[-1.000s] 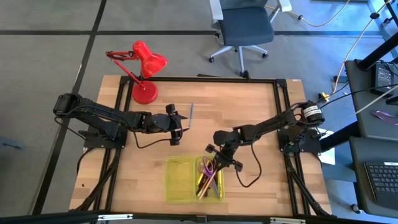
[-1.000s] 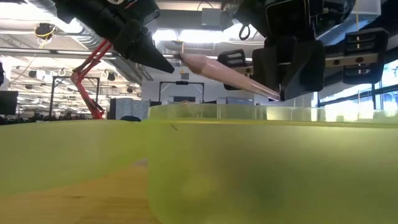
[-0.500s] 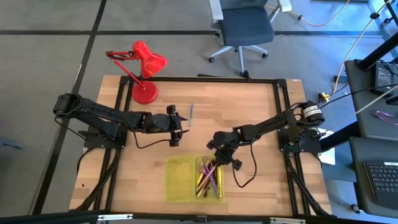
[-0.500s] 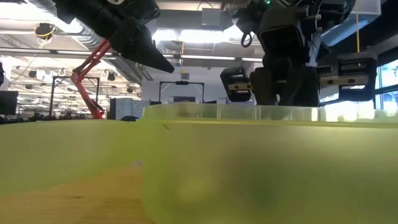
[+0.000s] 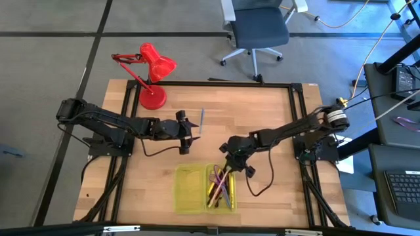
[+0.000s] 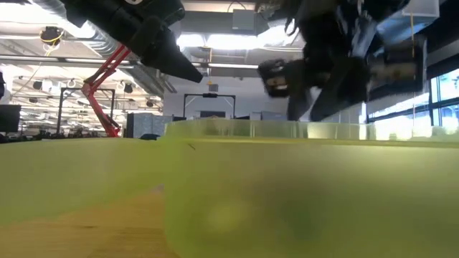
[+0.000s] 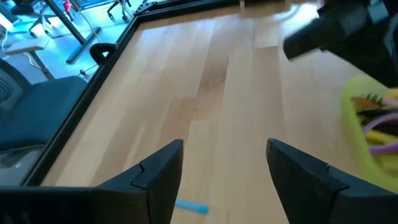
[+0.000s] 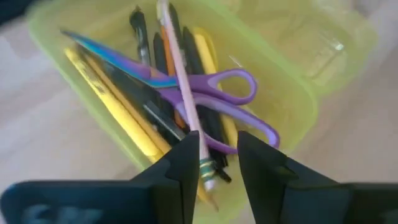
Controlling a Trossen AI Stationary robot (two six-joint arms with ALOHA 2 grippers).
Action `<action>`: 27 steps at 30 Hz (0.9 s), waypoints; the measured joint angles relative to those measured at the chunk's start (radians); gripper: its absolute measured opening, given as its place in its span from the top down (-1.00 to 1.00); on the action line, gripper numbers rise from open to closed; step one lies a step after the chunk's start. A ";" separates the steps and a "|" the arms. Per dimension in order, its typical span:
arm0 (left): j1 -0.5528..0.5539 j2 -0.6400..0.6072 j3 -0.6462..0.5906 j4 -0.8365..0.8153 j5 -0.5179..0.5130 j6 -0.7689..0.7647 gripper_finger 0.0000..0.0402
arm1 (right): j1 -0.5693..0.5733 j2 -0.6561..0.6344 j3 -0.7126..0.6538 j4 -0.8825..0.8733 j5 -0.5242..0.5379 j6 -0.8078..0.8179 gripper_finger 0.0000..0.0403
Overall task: Pick & place school supplies into a supply box
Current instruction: Put the blue pen into the yellow supply box
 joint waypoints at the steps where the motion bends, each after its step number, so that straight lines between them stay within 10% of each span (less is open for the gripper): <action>1: 0.000 0.000 0.000 0.006 0.004 -0.014 -0.11 | -0.003 -0.026 0.000 -0.030 -0.001 0.026 0.43; 9: 0.000 0.007 0.001 0.049 0.076 -0.121 -0.09 | -0.088 -0.253 -0.110 -0.129 -0.136 0.232 0.43; 18: 0.061 0.007 0.005 0.049 -0.022 -0.323 -0.09 | -0.147 -0.524 -0.357 0.157 0.222 0.455 0.43; 27: 0.293 0.143 0.175 -0.118 -0.028 -0.409 0.00 | -0.163 -0.559 -0.425 0.320 0.243 0.505 0.43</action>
